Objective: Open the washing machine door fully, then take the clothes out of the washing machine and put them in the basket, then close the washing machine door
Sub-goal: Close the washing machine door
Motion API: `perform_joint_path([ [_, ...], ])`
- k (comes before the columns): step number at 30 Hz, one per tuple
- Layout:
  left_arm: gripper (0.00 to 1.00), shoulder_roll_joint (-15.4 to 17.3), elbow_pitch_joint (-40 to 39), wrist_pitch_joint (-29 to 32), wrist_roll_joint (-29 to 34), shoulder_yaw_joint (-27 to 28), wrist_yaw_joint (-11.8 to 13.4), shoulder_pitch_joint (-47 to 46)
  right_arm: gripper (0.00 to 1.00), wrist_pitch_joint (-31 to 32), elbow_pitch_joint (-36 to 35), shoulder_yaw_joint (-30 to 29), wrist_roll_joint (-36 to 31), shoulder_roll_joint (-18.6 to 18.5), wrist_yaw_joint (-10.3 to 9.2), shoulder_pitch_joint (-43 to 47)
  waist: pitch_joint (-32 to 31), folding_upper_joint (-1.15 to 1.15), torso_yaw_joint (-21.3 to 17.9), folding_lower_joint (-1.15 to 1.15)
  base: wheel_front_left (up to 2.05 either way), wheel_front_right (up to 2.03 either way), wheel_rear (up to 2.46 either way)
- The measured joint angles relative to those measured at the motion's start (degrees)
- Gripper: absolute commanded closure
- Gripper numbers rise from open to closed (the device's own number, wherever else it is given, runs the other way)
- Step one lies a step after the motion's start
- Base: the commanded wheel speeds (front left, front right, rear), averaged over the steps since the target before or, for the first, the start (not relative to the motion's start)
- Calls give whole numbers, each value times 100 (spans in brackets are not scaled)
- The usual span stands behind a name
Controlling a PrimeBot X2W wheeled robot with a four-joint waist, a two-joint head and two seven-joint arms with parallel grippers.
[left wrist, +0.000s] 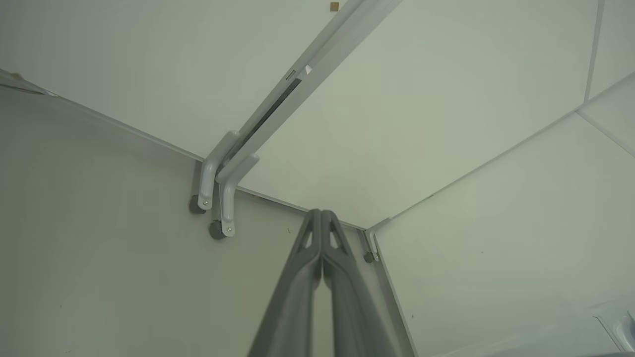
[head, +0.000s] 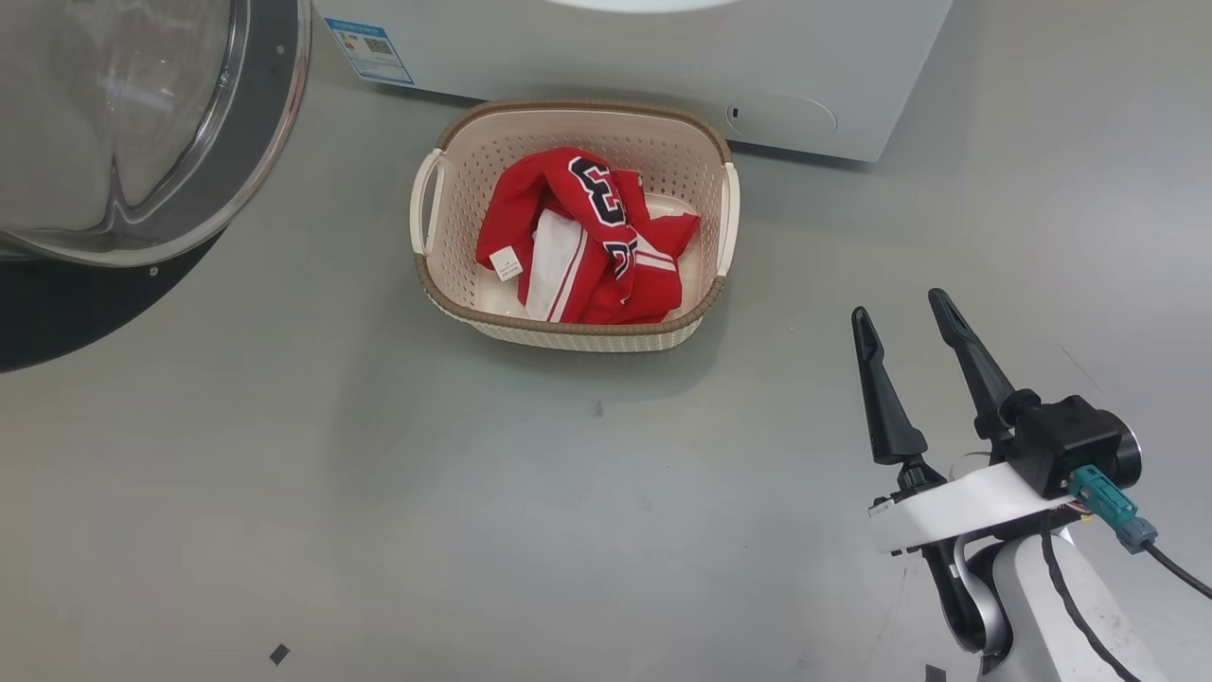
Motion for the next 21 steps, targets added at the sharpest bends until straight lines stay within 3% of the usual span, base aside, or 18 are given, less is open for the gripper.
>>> perform_joint_path([
  [21, 100, -151, 1322, 1232, -579, 141, 77, -862, 0, -16, 82, -20, 0, 5, 0, -87, -19, 0, -72, 0, 0, 0, 0],
])
